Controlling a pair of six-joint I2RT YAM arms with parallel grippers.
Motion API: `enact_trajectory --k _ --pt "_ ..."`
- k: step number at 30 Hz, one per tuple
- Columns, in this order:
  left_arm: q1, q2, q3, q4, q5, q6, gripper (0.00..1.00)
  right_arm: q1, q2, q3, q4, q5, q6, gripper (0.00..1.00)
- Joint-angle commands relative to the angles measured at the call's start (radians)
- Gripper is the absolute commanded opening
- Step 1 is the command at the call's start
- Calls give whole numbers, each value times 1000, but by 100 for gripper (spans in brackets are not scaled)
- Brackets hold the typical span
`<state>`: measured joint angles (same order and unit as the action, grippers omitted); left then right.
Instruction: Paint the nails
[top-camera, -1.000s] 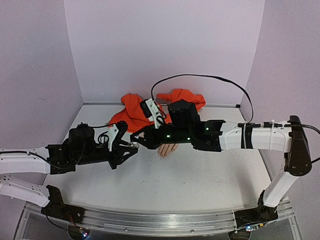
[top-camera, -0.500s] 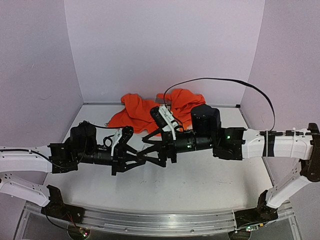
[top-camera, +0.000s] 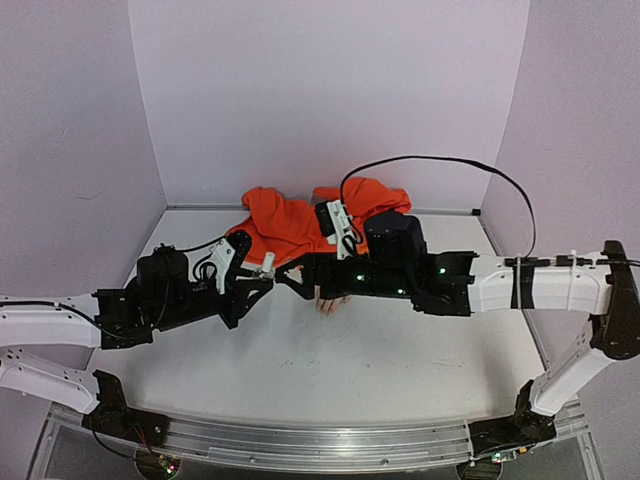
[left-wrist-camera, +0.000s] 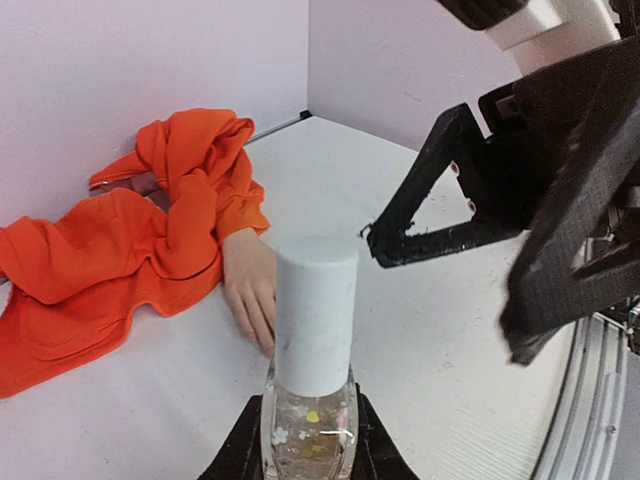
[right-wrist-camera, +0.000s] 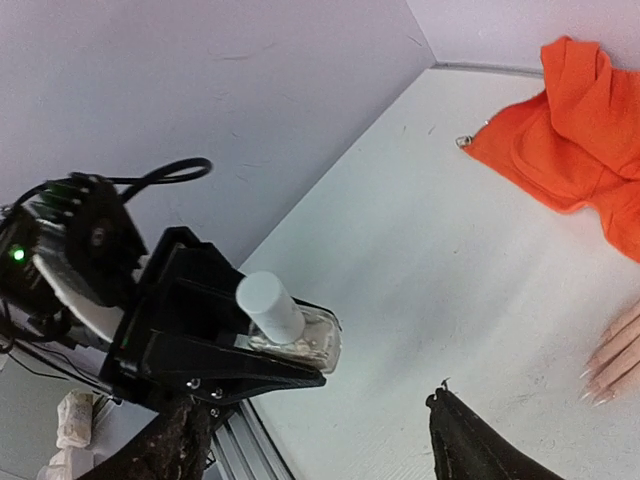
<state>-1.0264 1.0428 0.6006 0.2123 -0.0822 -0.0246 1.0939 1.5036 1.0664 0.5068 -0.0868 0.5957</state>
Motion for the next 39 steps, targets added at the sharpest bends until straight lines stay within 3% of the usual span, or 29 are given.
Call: enact_trajectory --k 1,7,10,13,17,19,23,25,27,28,31,34,35,37,39 --pt "-23 -34 -11 53 -176 59 0 6 89 125 32 53 101 69" --pt "-36 -34 -28 58 -209 74 0 11 194 235 33 59 116 62" --pt "-38 -34 -31 58 -212 79 0 19 241 285 32 57 116 53" --pt "-39 -40 -34 59 -215 79 0 28 273 313 30 62 112 37" --pt "-40 -51 -50 76 -189 63 0 36 283 316 29 60 78 1" --pt "-38 -55 -58 83 -158 56 0 37 274 310 30 33 26 0" --pt "-38 -75 -64 96 92 62 0 25 189 224 85 -119 -140 0" --pt "-37 -70 -53 101 265 63 0 -1 131 147 178 -394 -271 0" --pt "-38 -43 -31 101 455 61 0 -10 96 96 215 -882 -439 0" --pt "-38 -22 -15 100 547 51 0 -9 77 68 240 -992 -460 0" --pt "-38 61 46 100 702 12 0 -12 53 39 227 -1028 -449 0" --pt "-38 99 68 108 643 -4 0 -12 22 16 221 -926 -432 0" --pt "-38 94 66 111 584 -3 0 -12 5 12 208 -824 -415 8" --pt "-38 72 54 115 438 -1 0 -12 -56 -7 171 -599 -381 52" --pt "-38 45 40 116 274 7 0 -12 -103 -19 116 -375 -328 78"
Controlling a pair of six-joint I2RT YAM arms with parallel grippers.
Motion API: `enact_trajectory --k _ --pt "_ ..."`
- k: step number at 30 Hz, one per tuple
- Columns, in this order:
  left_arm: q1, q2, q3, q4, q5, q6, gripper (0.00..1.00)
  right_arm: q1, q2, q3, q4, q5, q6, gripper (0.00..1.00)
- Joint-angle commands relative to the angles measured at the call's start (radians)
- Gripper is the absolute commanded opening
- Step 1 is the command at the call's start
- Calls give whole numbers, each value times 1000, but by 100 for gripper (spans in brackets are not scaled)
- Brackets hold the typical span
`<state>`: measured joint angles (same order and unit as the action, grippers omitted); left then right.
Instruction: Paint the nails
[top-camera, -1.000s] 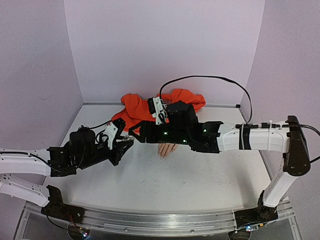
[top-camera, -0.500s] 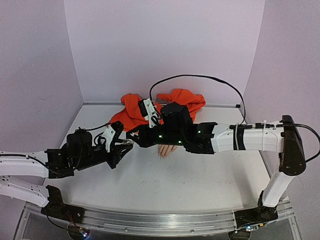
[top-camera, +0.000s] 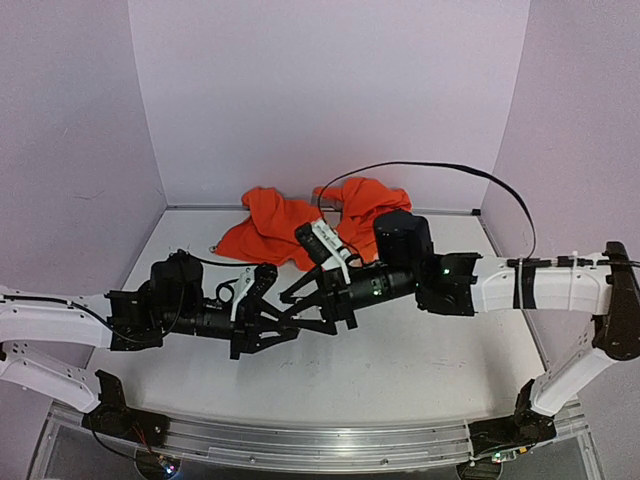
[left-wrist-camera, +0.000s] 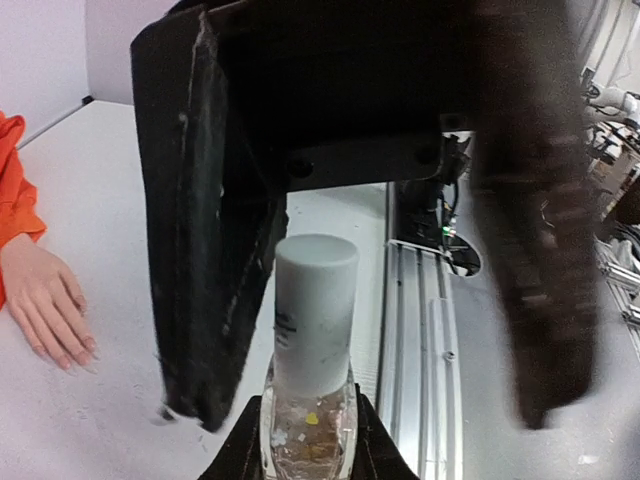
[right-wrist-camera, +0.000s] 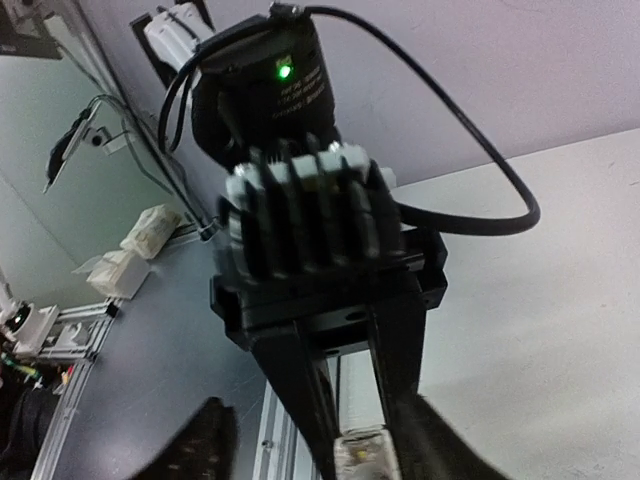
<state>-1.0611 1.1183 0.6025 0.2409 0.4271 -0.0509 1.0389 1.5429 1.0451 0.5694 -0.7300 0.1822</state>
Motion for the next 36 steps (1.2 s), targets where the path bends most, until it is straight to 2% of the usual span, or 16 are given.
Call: enact_trajectory --k 1,3,7,9,10,11,13,19,30,36 --pt "-4 -43 31 86 -299 39 0 43 -160 -2 27 416 136 84" --pt "-4 -62 16 87 -406 40 0 44 -179 -14 -9 544 224 90" --pt "-5 -70 1 86 -583 36 0 44 -171 -11 -29 617 371 91" --pt "-5 -63 -1 86 -618 29 0 47 -150 4 -28 644 428 88" --pt "-4 -59 -3 86 -630 24 0 49 -136 16 -28 647 442 83" --pt "-5 -56 -4 86 -632 21 0 51 -118 36 -34 650 446 76" --pt "-5 -49 -7 87 -635 16 0 52 -82 83 -54 664 454 69" --pt "-5 -50 -18 86 -650 25 0 61 37 190 -55 653 455 65" --pt "-5 -90 -41 86 -656 48 0 64 177 318 -55 626 461 35" --pt "-5 -111 -44 86 -622 25 0 65 195 331 -51 583 433 30"
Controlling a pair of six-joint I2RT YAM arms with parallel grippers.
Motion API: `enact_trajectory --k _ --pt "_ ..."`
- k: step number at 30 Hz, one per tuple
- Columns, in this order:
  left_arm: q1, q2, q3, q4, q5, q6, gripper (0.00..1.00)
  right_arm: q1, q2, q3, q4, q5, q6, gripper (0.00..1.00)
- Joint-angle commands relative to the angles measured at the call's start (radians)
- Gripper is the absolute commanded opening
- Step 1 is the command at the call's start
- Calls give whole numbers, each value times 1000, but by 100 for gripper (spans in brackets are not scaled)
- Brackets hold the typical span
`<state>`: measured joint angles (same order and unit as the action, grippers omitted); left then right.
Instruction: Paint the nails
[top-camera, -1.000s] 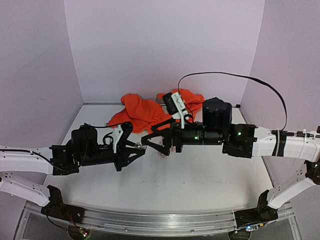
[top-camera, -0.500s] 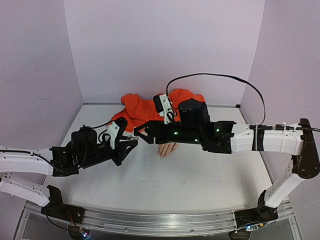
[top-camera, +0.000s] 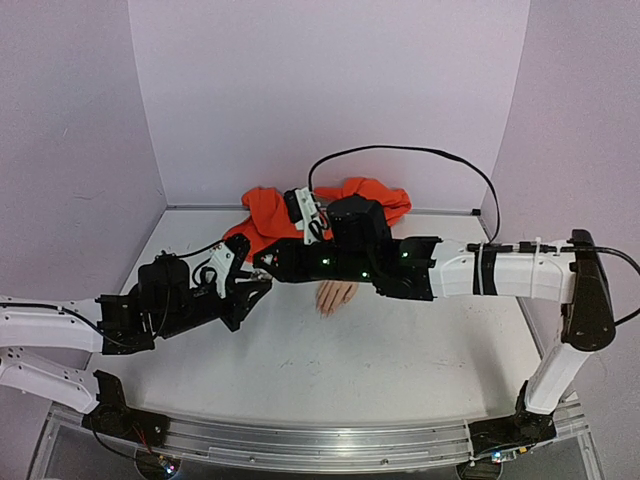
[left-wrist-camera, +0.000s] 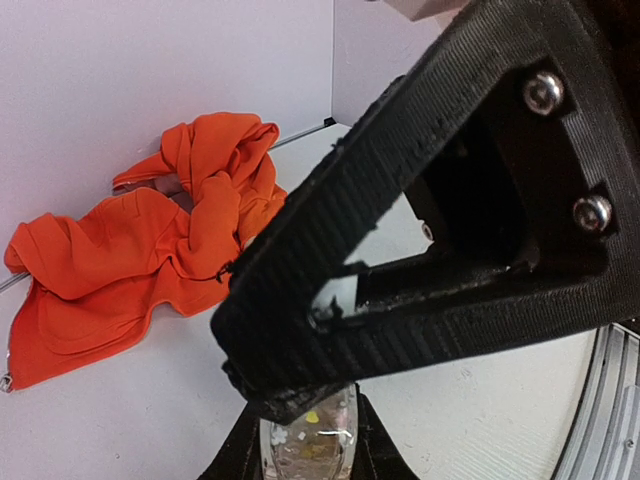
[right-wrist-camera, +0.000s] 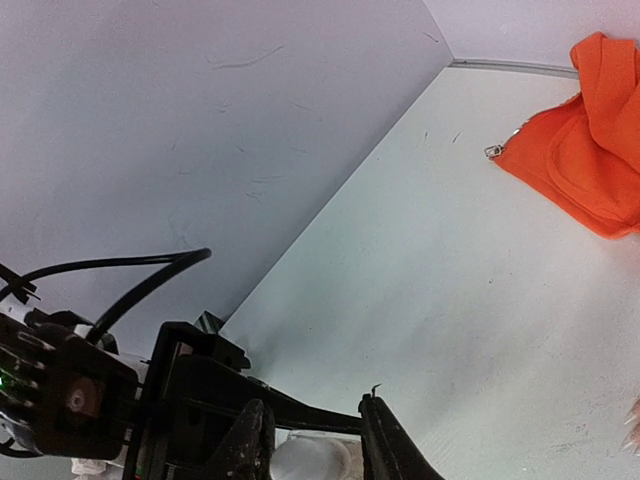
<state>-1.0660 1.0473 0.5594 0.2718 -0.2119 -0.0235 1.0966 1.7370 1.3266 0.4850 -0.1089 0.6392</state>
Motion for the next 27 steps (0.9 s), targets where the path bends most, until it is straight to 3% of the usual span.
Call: enact_trajectory --k 1,5,7,11,13,16,19,20,21,22,23,25,27 --pt "1 -44 -1 55 32 -5 0 8 -1 49 36 -46 -35 24" --pt "1 -59 2 56 125 -9 0 6 -36 29 41 -59 -98 0" --pt "2 -64 8 55 223 -10 0 6 -54 9 66 -156 -193 0" --pt "14 -30 60 46 640 -25 0 -3 -123 -111 105 -780 -618 0" --pt "14 2 94 46 784 -44 0 -11 -143 -139 138 -858 -628 0" --pt "14 28 113 46 786 -54 0 -12 -144 -97 52 -919 -670 0" --pt "14 18 97 46 659 -35 0 -11 -184 -131 73 -827 -648 0" --pt "14 17 94 46 609 -31 0 -12 -198 -135 76 -775 -596 4" --pt "14 14 91 46 560 -28 0 -11 -221 -138 77 -652 -553 23" --pt "14 11 88 46 515 -25 0 -12 -242 -145 75 -528 -509 51" --pt "14 6 83 44 468 -22 0 -12 -265 -152 73 -408 -457 66" --pt "12 -2 71 43 380 -11 0 -11 -304 -174 60 -197 -365 82" --pt "12 -3 63 38 268 -10 0 -12 -323 -189 43 -69 -269 86"
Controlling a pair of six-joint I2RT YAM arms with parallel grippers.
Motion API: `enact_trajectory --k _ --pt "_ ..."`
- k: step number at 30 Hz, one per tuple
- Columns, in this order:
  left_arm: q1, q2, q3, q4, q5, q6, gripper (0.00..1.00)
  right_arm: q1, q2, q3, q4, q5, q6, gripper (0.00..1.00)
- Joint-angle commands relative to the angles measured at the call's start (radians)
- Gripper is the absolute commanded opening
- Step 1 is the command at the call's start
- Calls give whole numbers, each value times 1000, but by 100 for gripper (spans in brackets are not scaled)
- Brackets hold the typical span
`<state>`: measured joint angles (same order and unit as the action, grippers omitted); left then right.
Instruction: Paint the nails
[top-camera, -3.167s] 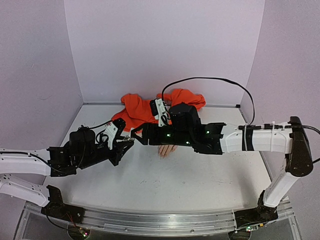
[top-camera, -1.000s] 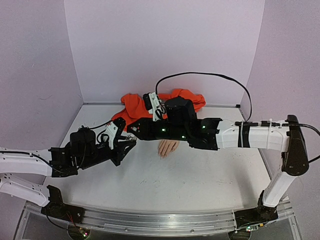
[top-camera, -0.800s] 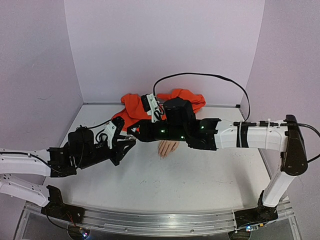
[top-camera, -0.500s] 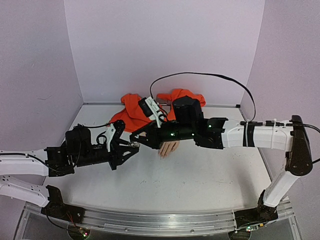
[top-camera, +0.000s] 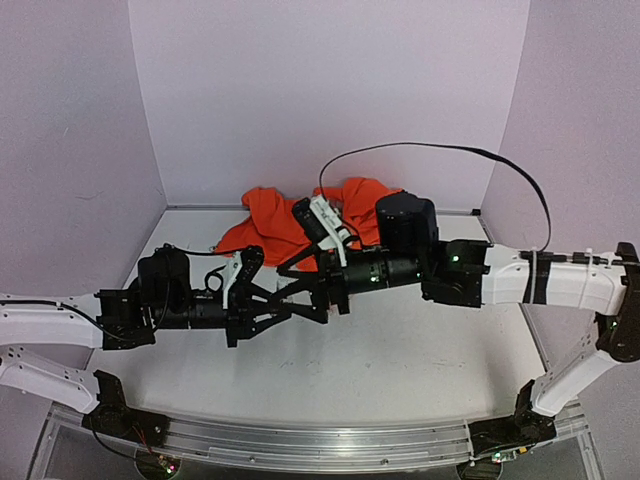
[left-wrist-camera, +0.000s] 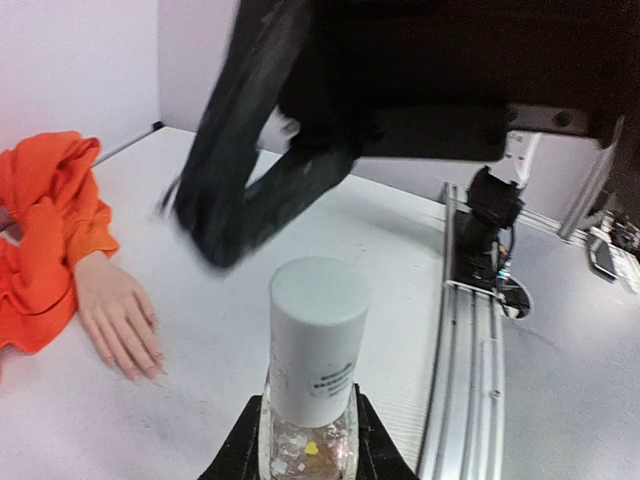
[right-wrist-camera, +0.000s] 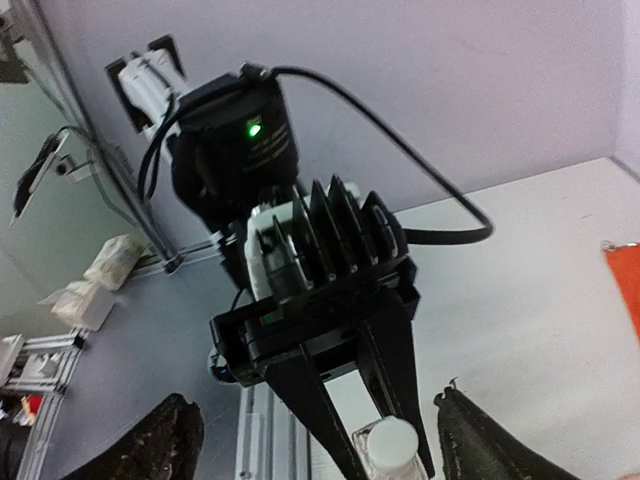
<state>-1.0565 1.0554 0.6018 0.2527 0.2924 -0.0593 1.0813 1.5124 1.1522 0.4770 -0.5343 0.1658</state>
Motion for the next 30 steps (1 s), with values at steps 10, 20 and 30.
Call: enact_trajectory --k 10,20,30 --pt "1 -19 6 44 -509 31 0 36 34 110 -17 517 420 70" --pt "0 -13 6 7 -529 32 0 66 208 272 -63 576 419 57" --pt "0 -38 0 -8 -483 23 0 66 252 315 -88 575 360 11"
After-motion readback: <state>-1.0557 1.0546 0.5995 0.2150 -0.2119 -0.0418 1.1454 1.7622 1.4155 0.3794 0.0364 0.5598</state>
